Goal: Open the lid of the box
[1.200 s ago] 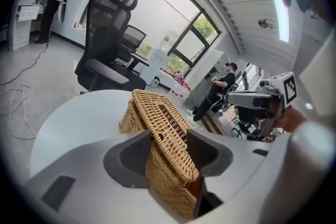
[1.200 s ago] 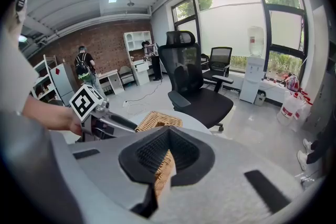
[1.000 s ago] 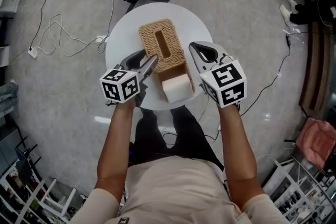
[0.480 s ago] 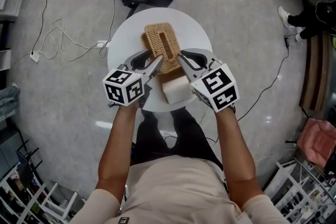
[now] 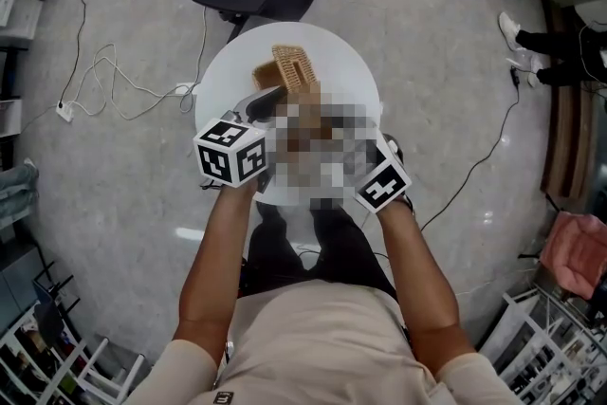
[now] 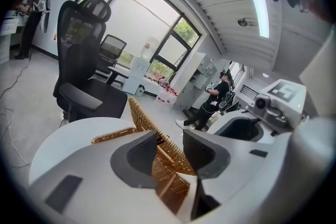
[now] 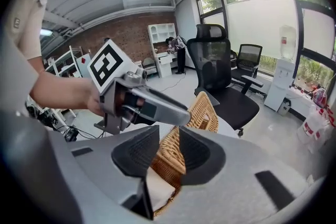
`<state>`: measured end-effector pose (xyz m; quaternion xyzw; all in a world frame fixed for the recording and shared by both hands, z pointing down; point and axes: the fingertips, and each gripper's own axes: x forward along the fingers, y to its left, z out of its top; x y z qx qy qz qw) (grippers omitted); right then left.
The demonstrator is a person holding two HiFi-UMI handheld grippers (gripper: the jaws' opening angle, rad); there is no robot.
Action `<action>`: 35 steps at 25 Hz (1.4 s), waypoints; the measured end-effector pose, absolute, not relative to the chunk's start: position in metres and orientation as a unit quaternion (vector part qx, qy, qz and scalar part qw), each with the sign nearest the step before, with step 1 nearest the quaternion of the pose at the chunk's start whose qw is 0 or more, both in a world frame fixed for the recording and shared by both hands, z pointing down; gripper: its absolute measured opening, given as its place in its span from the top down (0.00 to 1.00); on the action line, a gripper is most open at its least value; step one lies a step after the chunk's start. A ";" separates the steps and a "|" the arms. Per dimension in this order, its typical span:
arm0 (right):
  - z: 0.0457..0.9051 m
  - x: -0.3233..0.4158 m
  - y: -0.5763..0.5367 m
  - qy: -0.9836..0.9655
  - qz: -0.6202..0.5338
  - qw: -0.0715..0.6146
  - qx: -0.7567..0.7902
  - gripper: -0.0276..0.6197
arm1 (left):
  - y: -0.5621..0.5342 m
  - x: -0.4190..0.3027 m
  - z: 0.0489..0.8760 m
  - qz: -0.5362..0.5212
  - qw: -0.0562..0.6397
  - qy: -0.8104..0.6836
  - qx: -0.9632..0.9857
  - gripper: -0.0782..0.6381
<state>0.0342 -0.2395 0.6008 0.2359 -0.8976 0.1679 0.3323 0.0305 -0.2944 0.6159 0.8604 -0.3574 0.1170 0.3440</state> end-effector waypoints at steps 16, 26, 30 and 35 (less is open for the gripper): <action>0.619 0.068 -0.242 -0.845 0.166 0.424 0.281 0.86 | -0.302 0.051 0.581 0.133 0.324 -0.314 0.882 0.69; 0.617 0.097 -0.249 -0.825 0.184 0.430 0.318 0.86 | -0.302 0.021 0.534 0.131 0.281 -0.322 0.895 0.69; 0.617 0.103 -0.251 -0.817 0.190 0.434 0.328 0.86 | -0.299 0.006 0.518 0.129 0.267 -0.328 0.897 0.69; 0.618 0.111 -0.254 -0.805 0.196 0.443 0.343 0.86 | -0.294 -0.011 0.497 0.126 0.252 -0.334 0.899 0.69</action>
